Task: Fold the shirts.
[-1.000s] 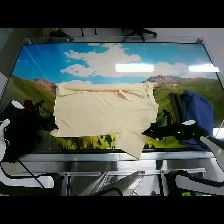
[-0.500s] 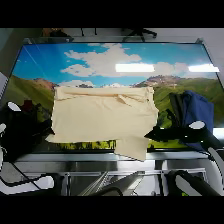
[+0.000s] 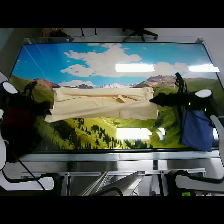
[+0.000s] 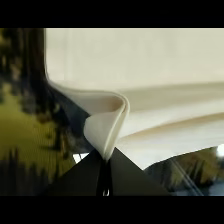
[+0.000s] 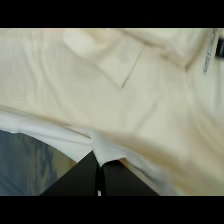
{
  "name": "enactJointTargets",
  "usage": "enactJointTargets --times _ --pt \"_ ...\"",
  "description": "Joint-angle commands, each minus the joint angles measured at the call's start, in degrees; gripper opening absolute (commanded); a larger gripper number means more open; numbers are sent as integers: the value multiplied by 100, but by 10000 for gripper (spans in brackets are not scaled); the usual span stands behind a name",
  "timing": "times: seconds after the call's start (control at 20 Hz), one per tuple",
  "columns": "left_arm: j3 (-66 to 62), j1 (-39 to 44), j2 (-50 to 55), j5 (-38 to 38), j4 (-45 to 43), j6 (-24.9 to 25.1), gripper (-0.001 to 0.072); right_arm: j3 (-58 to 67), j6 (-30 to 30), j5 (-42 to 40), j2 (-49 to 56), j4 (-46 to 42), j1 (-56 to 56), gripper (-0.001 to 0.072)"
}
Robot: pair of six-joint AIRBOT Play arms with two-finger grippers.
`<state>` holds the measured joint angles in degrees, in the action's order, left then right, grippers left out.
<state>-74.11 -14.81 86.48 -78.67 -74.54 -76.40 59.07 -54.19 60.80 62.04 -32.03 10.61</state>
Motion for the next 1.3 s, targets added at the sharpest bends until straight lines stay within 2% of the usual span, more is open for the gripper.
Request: enactJointTargets --times 0.0,0.25,0.5,0.55,0.6,0.65,0.7,0.75,0.8,0.85,0.95,1.1,1.2,1.25 --pt "-1189 396 815 291 -46 -127 9 1440 249 -98 1318 122 -11 20" --pt "-2426 636 2109 627 -52 -131 10 1923 645 -313 2221 127 -22 21" --pt "-3390 643 2935 317 -48 -356 14 1923 1016 -483 2389 122 -157 21" --pt "-3550 682 2988 273 -35 -358 16 1923 1045 -461 2361 116 -164 30" --pt "-3659 726 2981 256 -48 -356 17 1926 1080 -400 2306 116 -142 110" --pt "-3840 774 2981 149 -46 -345 133 1926 1075 -345 2218 74 -98 281" --pt "-4004 787 2977 2 -48 -337 564 1926 1071 -293 2103 -55 -13 420" --pt "-4175 798 2977 -160 -39 -356 685 1926 1016 -260 2000 -210 98 570" --pt "-4308 826 2970 -323 -55 -354 684 1926 765 -227 1934 -378 262 701" --pt "-4371 820 2933 -407 -50 -356 684 1923 492 -173 1937 -437 424 704" --pt "-4277 811 2754 -343 -46 -385 683 1921 352 116 2094 -417 656 704" --pt "-4146 846 2529 -234 -28 -468 683 1921 365 385 2494 -258 623 704" --pt "-4146 859 2396 -219 -26 -514 682 1921 586 442 2769 7 481 704" --pt "-4146 890 2319 -201 -24 -518 661 1921 658 439 2887 140 400 704"
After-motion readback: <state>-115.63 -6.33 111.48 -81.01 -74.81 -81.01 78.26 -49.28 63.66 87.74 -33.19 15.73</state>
